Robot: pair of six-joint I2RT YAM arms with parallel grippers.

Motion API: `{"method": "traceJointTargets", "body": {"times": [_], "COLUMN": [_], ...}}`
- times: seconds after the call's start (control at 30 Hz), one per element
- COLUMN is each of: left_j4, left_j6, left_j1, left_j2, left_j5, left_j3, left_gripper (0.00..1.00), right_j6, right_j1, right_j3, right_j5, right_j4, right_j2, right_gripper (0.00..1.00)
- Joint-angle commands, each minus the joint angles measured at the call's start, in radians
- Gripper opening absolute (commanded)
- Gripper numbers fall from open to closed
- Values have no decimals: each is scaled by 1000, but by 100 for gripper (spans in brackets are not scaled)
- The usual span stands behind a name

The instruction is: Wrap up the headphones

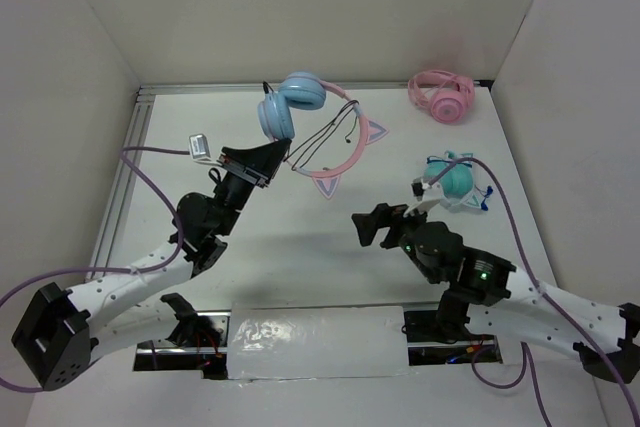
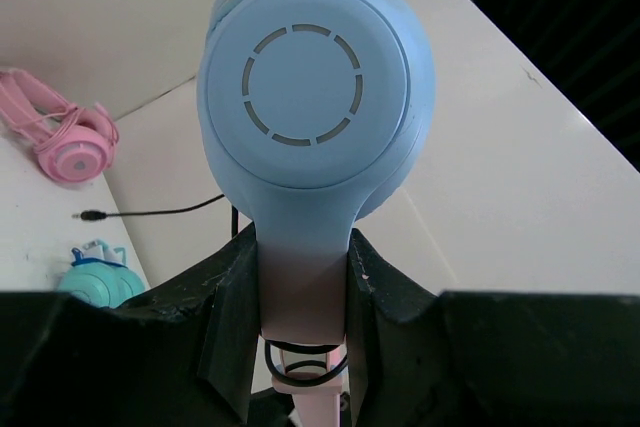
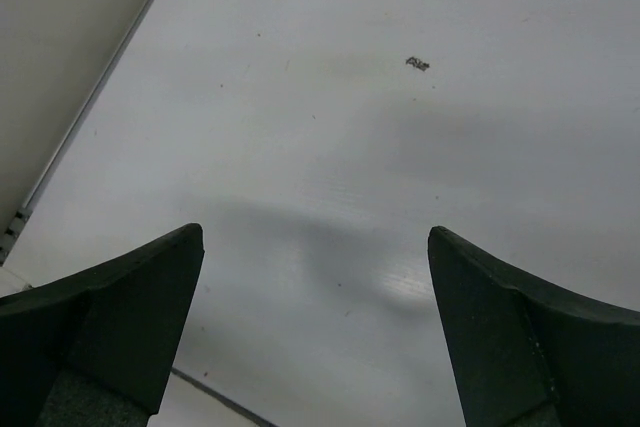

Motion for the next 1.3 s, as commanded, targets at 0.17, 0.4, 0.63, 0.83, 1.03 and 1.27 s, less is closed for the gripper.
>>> {"method": "traceJointTargets", "body": {"times": [0.17,0.4,0.63,0.83,1.03,1.27], "left_j4": [87,-113,-137,-158,-120,15], "left_j6": [-5,-88,-195,-249,-284,-279], "left_j1": [85,234,363,466,585,653], "left_j2": [-67,-144,-178,-169,-136,-6], "left_j5": [125,301,591,762,932,1107], "left_j3": [-11,-34,-93,-103,-120,-93], "left_gripper": [0,0,0,0,0,0], "right_j6": [-118,-253,-293,-273,-209,-229], "right_j1": [7,5,-16,-131,-600,-693], "right_j3": [217,475,647,785,801,735], "right_j5": [78,184,96,-86,-918,-1239], "right_j4": [-251,-299,-309,-333,-268,-192], "right_j2": [-149,-60,139,342,499,563], "right_gripper": [100,100,100,100,96,98]}}
